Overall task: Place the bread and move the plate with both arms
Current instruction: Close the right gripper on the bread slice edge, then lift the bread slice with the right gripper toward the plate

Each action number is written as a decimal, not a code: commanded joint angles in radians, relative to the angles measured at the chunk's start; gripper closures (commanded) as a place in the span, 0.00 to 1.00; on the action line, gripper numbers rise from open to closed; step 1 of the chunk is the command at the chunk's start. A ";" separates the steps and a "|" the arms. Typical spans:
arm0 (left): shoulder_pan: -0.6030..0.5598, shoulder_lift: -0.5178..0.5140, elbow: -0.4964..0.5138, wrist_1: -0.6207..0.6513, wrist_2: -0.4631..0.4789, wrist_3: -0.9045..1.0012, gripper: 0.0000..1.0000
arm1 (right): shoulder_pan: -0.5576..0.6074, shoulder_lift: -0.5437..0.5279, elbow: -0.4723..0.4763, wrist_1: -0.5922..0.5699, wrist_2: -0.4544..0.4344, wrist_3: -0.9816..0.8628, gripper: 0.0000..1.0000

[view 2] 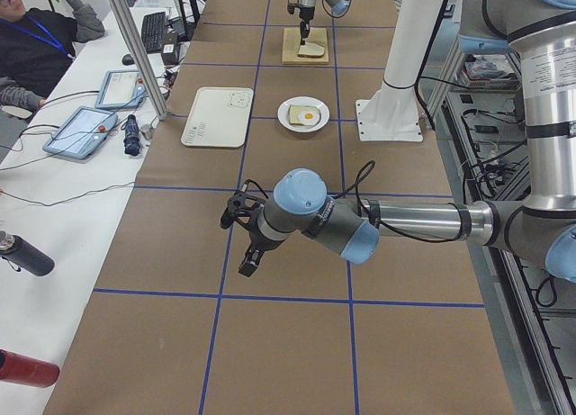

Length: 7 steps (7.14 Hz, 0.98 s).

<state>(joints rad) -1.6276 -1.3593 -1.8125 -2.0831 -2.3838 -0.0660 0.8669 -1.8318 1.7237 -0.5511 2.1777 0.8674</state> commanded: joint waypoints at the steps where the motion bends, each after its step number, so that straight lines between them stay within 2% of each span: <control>1: 0.000 0.005 -0.001 0.001 0.000 0.000 0.02 | 0.125 0.002 0.008 0.005 0.145 -0.060 1.00; 2: 0.000 0.005 -0.002 0.000 0.000 0.000 0.02 | 0.191 0.009 0.008 0.008 0.236 -0.064 1.00; 3: 0.000 0.005 -0.002 0.000 0.000 0.000 0.02 | 0.216 0.032 0.013 0.020 0.284 -0.062 1.00; 5: 0.000 0.005 -0.001 0.001 0.000 -0.002 0.02 | 0.218 0.093 0.017 0.030 0.292 0.002 1.00; 6: 0.000 0.006 -0.001 0.001 -0.008 -0.002 0.02 | 0.216 0.186 0.023 0.031 0.289 0.151 1.00; 7: 0.000 0.009 -0.005 0.000 -0.047 -0.068 0.02 | 0.161 0.300 0.024 0.030 0.268 0.285 1.00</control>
<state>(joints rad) -1.6276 -1.3525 -1.8144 -2.0819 -2.3986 -0.0834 1.0701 -1.6503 1.7450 -0.5214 2.4620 1.0022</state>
